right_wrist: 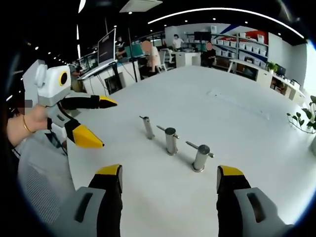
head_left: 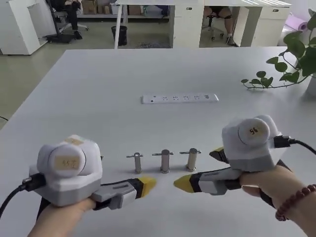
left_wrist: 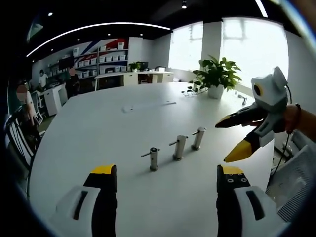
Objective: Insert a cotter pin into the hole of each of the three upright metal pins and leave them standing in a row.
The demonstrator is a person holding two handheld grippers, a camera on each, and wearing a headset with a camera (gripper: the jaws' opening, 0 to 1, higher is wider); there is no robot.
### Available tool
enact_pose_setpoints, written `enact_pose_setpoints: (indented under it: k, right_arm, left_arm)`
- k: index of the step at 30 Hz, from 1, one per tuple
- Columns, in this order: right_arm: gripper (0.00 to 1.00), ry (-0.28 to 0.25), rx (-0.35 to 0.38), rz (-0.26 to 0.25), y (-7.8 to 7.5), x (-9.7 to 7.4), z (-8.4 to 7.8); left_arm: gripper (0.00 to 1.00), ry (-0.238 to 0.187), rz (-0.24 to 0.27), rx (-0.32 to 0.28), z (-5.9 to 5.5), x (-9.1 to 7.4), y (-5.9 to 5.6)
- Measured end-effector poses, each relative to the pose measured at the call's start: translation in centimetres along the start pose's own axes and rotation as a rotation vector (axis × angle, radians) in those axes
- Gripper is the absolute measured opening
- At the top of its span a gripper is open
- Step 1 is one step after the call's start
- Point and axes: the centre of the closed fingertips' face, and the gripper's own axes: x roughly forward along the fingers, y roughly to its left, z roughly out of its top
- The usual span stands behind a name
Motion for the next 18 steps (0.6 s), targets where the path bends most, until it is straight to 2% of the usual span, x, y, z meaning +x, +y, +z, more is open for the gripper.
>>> enact_pose_setpoints:
  k: [3,8,12,15,18]
  right_arm:
    - [0.81,-0.015,-0.011,-0.002,0.3,-0.1,0.1]
    - [0.86,-0.034,0.016,-0.013,0.5,-0.1,0.2]
    - [0.87,-0.042,0.024,-0.023,0.8,-0.1,0.3]
    - [0.9,-0.071,0.046,-0.023,1.0,-0.2,0.6]
    - [0.91,-0.07,0.059,-0.026,1.1,-0.3,0.4]
  left_arm:
    - [0.86,0.0,0.011,-0.004,-0.1,0.0,0.1]
    - [0.87,-0.038,0.011,-0.033,0.6,-0.3,0.2]
    - [0.89,-0.038,0.022,-0.047,0.6,-0.3,0.5]
    - [0.91,-0.03,0.027,-0.047,0.5,-0.4,0.6]
    - [0.94,-0.03,0.028,-0.046,0.4,-0.4,0.5]
